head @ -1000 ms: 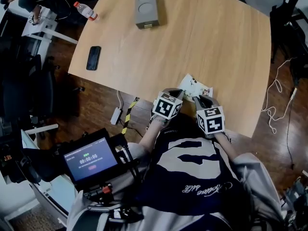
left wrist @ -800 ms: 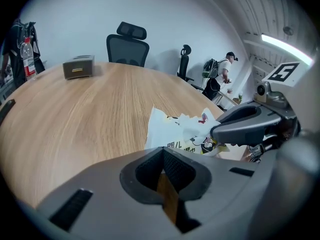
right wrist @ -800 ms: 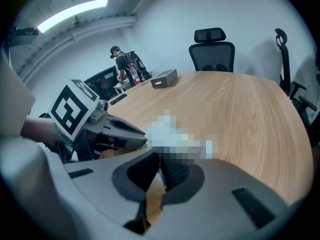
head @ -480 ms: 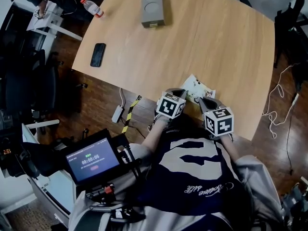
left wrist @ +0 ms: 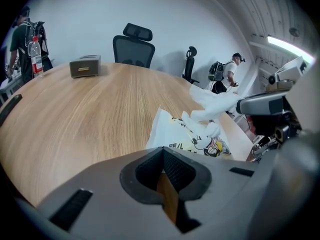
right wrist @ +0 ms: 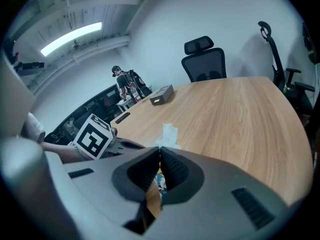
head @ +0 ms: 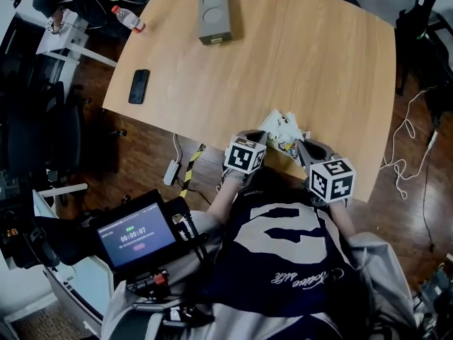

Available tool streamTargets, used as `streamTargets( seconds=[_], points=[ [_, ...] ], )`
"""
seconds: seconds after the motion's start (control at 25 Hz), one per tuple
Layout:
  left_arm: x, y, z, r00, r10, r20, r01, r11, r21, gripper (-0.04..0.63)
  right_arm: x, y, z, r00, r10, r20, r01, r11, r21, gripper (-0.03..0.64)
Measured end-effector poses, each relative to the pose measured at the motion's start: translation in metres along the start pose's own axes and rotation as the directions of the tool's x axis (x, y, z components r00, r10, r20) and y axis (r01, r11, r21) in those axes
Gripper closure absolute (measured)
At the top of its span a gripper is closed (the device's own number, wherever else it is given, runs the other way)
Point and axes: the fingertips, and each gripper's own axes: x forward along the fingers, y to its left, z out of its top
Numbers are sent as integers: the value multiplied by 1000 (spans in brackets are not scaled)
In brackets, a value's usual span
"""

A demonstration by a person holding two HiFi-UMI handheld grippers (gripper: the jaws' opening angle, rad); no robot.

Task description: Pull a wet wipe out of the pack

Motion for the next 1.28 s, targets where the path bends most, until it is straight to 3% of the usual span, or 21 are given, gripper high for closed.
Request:
streamTargets(
  seconds=[0.36,0.52,0.72,0.92,1.12,1.28],
  points=[
    [-15,-1,8,995,67,80,-67,998,4,592,-23,-10,7,999,-15,45,13,1000,28,617],
    [-37,-24,22,981,36,191,-16,995,-103,592,-43,-20,3,997,-16,74,13,999,42,617],
    [-59,-55,36,947,2,321,97,952,-292,592,-64,-38,-1,996,4,91,-7,999,33,617],
    [-73,-97,42,917,41,397,101,938,-331,592,-97,-57,-8,995,49,93,-51,999,20,617],
    [-80,-147,34,900,85,428,75,936,-345,592,-131,-69,-27,991,102,84,-102,995,-2,617],
    [-83,-185,18,883,131,450,64,918,-393,592,-158,-78,-44,987,147,69,-145,989,-36,617]
  ],
)
